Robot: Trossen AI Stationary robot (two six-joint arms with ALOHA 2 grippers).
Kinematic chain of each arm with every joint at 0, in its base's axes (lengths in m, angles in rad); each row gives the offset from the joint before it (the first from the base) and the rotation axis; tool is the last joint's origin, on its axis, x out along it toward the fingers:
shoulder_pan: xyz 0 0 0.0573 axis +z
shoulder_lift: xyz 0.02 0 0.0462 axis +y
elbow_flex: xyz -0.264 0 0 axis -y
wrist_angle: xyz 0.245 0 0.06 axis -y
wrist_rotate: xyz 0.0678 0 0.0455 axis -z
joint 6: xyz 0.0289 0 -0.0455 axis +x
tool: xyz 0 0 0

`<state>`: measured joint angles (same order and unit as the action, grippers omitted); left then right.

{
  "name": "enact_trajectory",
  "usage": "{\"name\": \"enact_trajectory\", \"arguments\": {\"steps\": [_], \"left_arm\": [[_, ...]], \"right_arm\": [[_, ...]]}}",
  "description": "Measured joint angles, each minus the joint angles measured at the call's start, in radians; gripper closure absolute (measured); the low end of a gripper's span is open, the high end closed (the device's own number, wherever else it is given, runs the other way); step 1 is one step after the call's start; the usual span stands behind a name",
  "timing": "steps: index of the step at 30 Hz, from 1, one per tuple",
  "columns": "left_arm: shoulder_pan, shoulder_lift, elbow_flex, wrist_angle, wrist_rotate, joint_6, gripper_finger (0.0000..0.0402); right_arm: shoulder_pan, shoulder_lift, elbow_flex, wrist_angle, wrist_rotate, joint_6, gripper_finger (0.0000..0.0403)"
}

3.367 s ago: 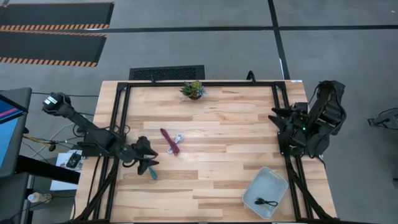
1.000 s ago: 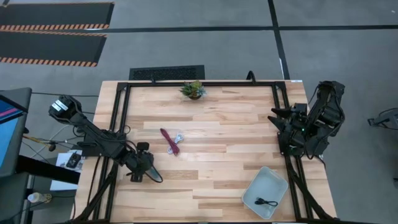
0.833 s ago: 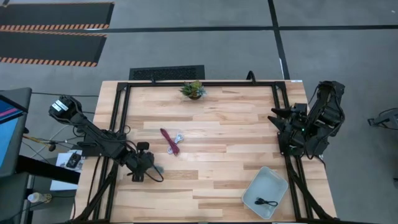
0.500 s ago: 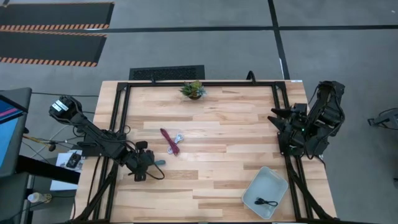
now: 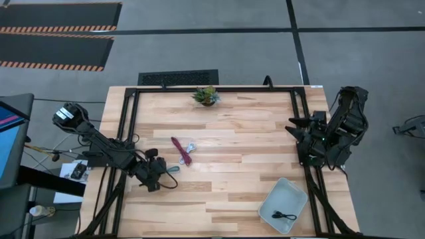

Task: Pick and place USB-C Cables
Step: Put the blue charger cable into the white bin

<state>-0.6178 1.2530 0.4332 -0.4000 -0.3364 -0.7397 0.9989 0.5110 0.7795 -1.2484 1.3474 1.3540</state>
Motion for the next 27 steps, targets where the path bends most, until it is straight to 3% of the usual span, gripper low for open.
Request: {"name": "enact_trajectory", "arguments": {"steps": [20,27], "left_arm": [[-0.001,-0.002,0.003,0.081,0.006,-0.075,0.0396],[-0.002,-0.003,0.096,0.102,-0.016,-0.038,0.0399]], "right_arm": [[0.0,0.0,0.0,0.004,-0.017,0.034,0.0124],[0.0,0.0,0.0,0.008,-0.01,0.034,0.0124]]}}
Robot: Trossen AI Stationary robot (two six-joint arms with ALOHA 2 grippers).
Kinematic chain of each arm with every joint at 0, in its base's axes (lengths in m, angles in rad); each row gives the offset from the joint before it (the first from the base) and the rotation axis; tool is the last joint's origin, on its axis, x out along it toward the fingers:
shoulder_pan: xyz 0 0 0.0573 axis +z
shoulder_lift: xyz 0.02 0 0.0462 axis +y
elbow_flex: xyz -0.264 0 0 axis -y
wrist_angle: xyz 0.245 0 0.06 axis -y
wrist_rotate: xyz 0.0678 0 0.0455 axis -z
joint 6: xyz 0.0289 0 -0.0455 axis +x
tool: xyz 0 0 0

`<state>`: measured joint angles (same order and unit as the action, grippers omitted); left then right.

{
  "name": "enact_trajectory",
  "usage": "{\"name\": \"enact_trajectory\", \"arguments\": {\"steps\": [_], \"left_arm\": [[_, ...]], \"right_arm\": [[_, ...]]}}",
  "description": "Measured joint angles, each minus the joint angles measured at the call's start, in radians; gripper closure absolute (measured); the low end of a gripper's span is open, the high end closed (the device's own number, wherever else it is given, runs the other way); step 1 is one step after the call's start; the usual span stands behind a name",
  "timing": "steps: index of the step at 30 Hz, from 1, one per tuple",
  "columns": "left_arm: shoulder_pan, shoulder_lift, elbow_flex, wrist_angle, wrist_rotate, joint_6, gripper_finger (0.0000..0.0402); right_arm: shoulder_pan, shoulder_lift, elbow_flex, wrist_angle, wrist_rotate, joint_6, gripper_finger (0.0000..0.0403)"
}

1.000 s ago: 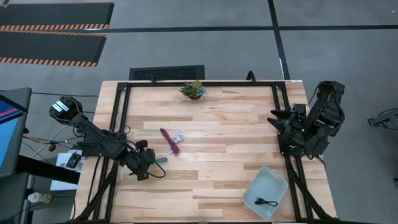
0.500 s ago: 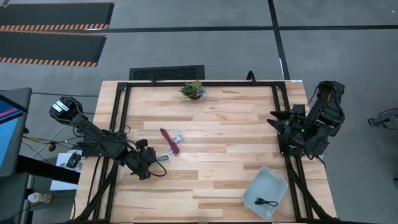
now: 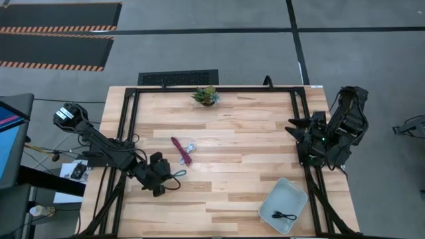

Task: Pick and place USB-C Cables
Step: Put the blue charger cable into the white bin

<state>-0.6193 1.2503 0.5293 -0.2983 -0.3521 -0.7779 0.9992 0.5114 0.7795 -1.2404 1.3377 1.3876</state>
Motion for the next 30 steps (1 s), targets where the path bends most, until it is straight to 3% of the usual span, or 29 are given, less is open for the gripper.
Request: {"name": "enact_trajectory", "arguments": {"steps": [11,16,20,23,30], "left_arm": [[0.003,0.0,0.181,0.036,-0.29,0.194,0.0399],[0.04,0.0,0.191,0.179,-0.394,0.3,0.0399],[0.117,0.0,0.191,0.307,-0.347,0.378,0.0399],[0.186,0.0,0.191,0.395,-0.264,0.425,0.0399],[0.29,0.022,0.191,0.575,-0.114,0.463,0.0399]], "right_arm": [[-0.002,0.013,0.0,0.086,0.109,-0.06,0.0124],[-0.069,0.059,0.0,0.102,0.122,-0.062,0.0124],[-0.156,0.128,0.0,0.144,0.103,-0.063,0.0124],[-0.227,0.173,0.0,0.201,0.02,-0.102,0.0124],[-0.371,0.318,0.0,0.547,-0.149,-0.428,0.0124]]}}
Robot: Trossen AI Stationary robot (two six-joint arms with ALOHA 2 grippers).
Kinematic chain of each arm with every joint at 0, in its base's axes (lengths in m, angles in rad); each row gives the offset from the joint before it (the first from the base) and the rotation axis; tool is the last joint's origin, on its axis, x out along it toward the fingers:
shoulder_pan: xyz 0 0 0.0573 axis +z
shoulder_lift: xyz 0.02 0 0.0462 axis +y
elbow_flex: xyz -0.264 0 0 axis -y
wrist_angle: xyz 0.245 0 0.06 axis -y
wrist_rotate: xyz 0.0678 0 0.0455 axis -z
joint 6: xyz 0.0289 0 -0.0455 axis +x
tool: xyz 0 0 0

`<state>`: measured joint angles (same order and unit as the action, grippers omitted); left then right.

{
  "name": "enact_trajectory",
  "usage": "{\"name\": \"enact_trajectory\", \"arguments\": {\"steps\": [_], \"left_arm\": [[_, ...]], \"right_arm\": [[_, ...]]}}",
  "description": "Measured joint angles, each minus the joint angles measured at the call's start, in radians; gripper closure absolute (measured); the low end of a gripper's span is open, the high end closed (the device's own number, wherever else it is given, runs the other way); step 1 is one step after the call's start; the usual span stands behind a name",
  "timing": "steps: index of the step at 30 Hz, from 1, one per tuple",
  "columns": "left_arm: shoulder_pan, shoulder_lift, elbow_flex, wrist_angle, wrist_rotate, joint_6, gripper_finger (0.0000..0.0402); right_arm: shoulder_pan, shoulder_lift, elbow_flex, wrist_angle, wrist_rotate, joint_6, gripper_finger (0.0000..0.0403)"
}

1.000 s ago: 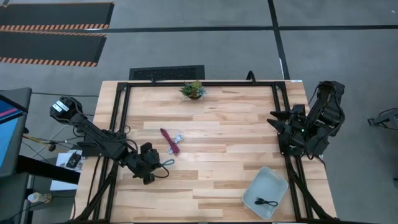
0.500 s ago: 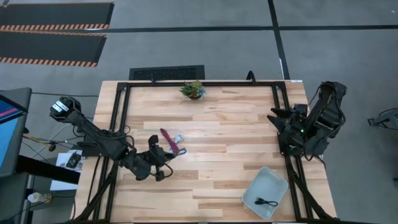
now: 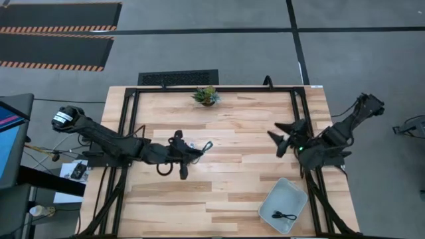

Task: Pick and place USB-C Cables
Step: Put the blue charger cable into the white bin

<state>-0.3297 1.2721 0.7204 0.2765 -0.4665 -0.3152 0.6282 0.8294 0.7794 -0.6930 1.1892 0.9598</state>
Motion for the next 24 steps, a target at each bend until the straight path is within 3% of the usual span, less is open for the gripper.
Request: {"name": "enact_trajectory", "arguments": {"steps": [15,24], "left_arm": [[0.016,0.157,0.0,0.404,0.097,0.116,0.0399],[0.014,0.171,0.0,0.599,0.109,0.204,0.0399]], "right_arm": [[-0.207,0.313,0.0,0.777,-0.311,-0.467,0.0124],[-0.214,0.418,0.0,0.976,-0.341,-0.531,0.0124]]}}
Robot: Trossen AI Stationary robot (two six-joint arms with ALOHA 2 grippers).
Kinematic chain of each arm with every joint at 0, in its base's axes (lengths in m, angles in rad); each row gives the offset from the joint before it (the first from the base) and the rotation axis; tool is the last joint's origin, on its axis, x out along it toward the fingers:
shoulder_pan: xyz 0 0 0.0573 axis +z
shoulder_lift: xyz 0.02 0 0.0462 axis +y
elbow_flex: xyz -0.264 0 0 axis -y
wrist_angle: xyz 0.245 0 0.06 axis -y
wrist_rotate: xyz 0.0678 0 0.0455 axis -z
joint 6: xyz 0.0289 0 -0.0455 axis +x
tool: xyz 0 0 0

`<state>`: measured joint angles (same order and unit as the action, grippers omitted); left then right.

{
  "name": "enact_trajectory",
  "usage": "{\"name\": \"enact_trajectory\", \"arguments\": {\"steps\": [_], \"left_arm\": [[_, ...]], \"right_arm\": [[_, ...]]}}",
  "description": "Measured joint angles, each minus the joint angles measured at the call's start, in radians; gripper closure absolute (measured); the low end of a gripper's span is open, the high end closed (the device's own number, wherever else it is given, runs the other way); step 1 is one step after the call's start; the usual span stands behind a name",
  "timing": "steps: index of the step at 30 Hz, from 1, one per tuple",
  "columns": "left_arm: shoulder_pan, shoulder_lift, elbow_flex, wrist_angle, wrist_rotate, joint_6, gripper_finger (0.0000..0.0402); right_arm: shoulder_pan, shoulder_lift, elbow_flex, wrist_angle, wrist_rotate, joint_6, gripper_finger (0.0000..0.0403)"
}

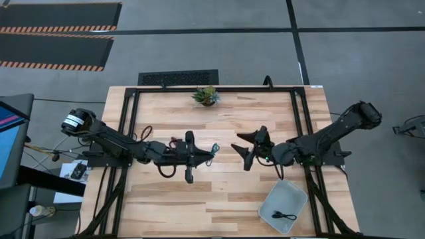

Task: Pick and place USB-C Cables
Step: Put the blue charger cable into the white bin

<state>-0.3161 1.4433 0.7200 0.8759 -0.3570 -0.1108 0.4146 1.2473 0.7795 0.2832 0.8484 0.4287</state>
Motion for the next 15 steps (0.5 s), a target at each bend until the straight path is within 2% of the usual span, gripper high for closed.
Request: {"name": "enact_trajectory", "arguments": {"steps": [6,15], "left_arm": [[0.0,-0.002,0.0,0.035,0.005,0.046,0.0399],[0.0,-0.002,0.0,0.032,0.006,0.047,0.0399]], "right_arm": [[-0.026,0.067,0.0,0.177,-0.095,-0.088,0.0124],[-0.061,0.082,0.005,0.227,-0.114,-0.128,0.0124]]}}
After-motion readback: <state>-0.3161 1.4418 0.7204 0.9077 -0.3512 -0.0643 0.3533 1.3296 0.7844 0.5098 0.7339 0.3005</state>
